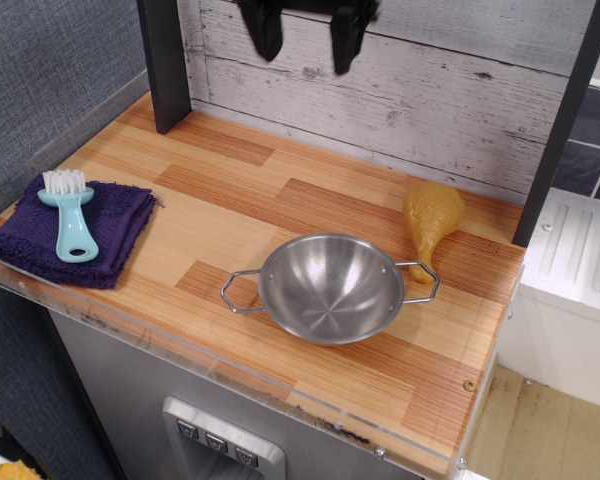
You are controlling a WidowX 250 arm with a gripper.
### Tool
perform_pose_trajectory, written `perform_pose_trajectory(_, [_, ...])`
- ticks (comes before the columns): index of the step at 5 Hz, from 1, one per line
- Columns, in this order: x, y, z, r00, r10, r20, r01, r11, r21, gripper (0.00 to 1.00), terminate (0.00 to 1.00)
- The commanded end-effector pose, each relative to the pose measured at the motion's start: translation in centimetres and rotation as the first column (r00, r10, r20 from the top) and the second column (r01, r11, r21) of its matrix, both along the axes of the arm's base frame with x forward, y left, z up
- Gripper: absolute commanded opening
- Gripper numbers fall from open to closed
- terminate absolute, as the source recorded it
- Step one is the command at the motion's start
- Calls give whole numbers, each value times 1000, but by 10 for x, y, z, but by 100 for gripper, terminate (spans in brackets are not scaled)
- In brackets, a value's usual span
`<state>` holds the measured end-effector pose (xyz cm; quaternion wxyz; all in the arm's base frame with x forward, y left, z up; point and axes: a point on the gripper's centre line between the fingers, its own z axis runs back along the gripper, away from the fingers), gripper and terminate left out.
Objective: Place the colander in front of the drumstick
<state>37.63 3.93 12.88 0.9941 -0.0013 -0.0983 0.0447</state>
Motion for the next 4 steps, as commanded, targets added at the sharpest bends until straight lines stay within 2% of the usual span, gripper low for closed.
perform_pose_trajectory(1, [-8, 16, 14, 999, 1, -39, -1, 1000, 1, 100, 0])
perform_pose_trajectory(3, [-13, 15, 15, 999, -22, -39, 23, 1000, 10, 100, 0])
perform_pose_trajectory(4, [-13, 15, 15, 999, -22, -39, 23, 1000, 10, 100, 100])
